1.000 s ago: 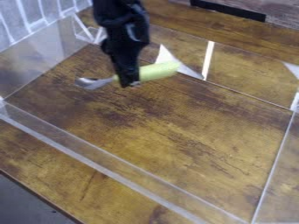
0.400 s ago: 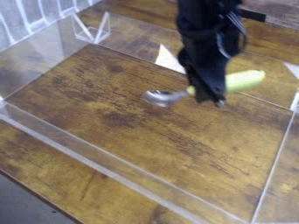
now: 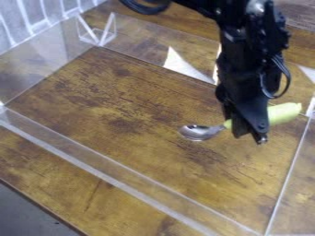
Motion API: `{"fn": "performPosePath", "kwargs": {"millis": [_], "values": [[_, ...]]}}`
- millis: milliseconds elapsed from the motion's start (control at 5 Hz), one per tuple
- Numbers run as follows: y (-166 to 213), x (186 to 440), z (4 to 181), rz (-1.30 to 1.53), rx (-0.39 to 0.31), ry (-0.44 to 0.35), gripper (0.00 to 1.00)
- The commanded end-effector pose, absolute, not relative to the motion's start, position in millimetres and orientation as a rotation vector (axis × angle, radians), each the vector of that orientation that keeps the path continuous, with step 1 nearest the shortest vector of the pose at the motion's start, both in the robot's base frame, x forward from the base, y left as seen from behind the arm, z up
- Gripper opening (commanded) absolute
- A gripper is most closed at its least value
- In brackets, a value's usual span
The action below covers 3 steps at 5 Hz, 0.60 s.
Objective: Move the green spoon to the right
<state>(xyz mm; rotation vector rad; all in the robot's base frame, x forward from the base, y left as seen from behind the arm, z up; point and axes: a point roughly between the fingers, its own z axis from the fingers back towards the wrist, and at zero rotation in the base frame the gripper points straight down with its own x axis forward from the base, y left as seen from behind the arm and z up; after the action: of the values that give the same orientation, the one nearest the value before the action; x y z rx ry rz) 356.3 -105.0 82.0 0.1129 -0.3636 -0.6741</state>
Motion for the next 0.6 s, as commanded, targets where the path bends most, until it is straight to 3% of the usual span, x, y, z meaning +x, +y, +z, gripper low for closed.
{"fn": "performPosePath", "kwargs": {"millis": [0, 400], "values": [[-80.8, 382.0, 106.6, -0.531, 0.118, -0.448, 0.00], [-59.7, 405.5, 82.2, -0.423, 0.080, -0.398, 0.00]]}}
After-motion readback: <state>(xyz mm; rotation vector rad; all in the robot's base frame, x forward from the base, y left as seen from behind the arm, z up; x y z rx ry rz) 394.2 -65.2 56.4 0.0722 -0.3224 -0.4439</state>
